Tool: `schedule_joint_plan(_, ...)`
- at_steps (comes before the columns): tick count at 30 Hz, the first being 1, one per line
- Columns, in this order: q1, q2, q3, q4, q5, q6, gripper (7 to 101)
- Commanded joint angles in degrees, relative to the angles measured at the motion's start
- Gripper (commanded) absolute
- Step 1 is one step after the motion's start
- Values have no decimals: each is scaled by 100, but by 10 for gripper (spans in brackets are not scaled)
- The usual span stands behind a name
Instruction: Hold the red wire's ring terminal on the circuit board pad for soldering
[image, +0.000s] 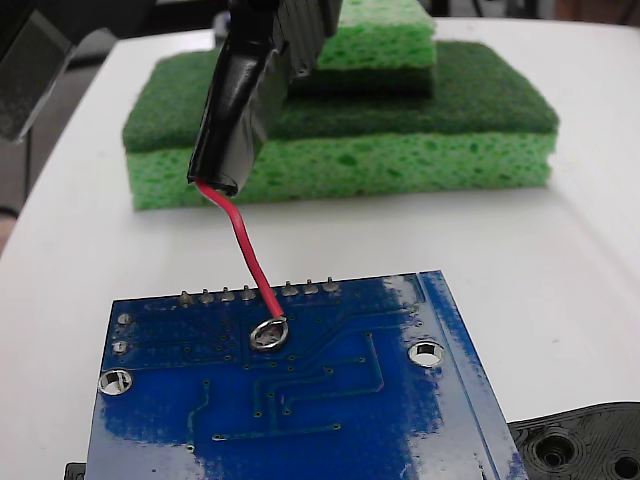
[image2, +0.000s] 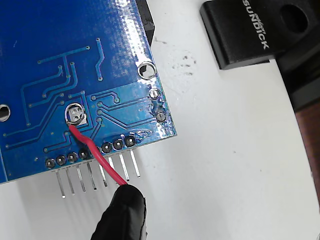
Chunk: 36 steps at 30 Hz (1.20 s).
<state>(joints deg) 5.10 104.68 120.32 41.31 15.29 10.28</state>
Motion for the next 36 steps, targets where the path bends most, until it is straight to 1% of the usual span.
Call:
schedule_joint_plan(1, 0, 35, -26, -9, -9, 0, 1003)
schedule_joint_plan(6, -9, 229, 35, 18, -44, -44, 1003)
schedule_joint_plan(14, 88, 1143, 861, -299, -413, -272, 1003)
schedule_joint_plan(18, 167, 1960, 1556, -466, -642, -422, 1003)
schedule_joint_plan(21, 193, 2892, 2118, -343, -738, -492, 1003)
schedule_joint_plan(25, 439, 4254, 3032, -360, -1160, -598, 1003)
schedule_joint_plan(28, 703, 4887, 3524, -352, -1573, -729, 1003)
schedule_joint_plan(32, 905, 5168, 3911, -571, -2030, -844, 1003)
schedule_joint_plan(36, 932, 5317, 4104, -387, -2127, -879, 1003)
